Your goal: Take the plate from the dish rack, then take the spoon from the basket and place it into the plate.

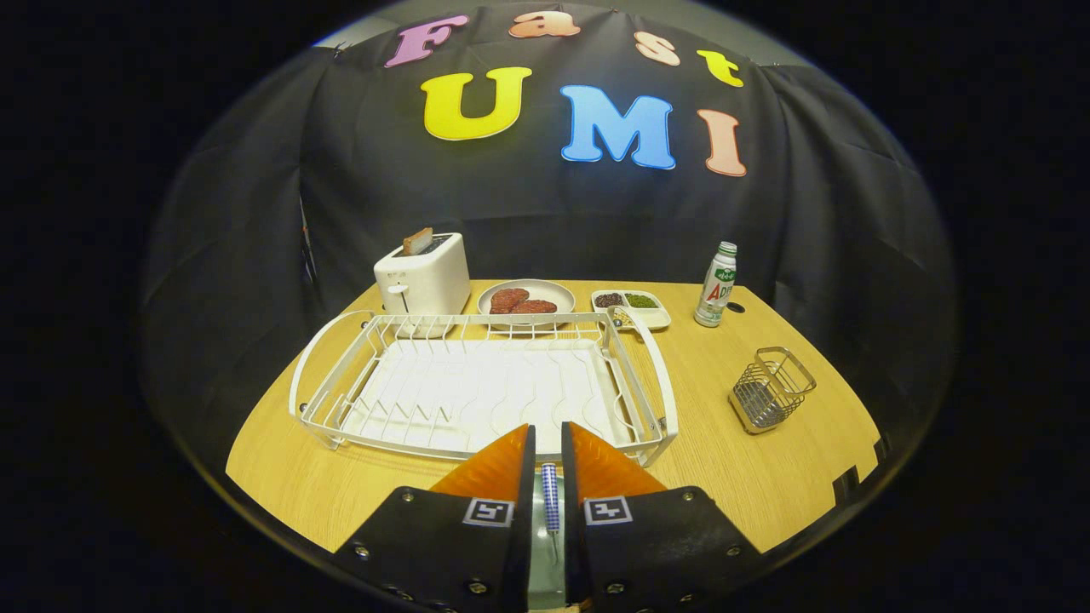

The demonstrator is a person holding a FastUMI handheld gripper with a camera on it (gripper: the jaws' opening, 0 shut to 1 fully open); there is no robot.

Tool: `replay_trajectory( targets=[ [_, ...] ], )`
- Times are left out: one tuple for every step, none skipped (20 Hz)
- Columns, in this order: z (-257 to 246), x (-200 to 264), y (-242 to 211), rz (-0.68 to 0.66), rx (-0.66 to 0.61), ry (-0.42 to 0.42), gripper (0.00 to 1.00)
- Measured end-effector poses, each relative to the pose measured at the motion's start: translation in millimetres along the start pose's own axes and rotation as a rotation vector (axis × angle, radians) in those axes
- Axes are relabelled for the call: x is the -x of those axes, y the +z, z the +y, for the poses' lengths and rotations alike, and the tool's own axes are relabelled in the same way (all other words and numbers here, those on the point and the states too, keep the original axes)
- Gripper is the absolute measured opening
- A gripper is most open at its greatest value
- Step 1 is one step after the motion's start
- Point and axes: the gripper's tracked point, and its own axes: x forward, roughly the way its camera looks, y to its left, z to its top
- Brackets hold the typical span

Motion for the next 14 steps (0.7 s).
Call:
replay_trajectory(
  targets=[
    [-1.9,-0.5,1.9,0.0,-0.004,-0.003,0.16],
    [-4.0,-0.6,3.8,-0.002,-0.009,-0.006,0.16],
    [-6.3,0.4,6.4,-0.006,-0.013,-0.009,0.16],
    [-8.9,0.9,8.2,-0.009,-0.014,-0.012,0.16],
    [-12.2,3.5,12.6,-0.015,-0.014,-0.016,0.16],
    [-17.0,6.6,19.0,-0.029,-0.01,-0.023,0.16],
    [-22.5,10.5,30.0,-0.05,-0.005,-0.031,0.16],
    [-27.4,15.1,41.6,-0.077,-0.003,-0.039,0.16],
    [-31.3,20.1,56.8,-0.107,-0.002,-0.039,0.16],
    [-35.6,26.2,72.9,-0.144,-0.002,-0.04,0.16],
    [-40.6,32.7,91.8,-0.185,0.0,-0.042,0.16],
    [-45.2,38.9,110.2,-0.226,0.001,-0.043,0.16],
    [-49.3,45.1,129.9,-0.268,0.002,-0.042,0.16],
    [-50.7,51.0,147.8,-0.309,0.005,-0.034,0.16]
  ],
)
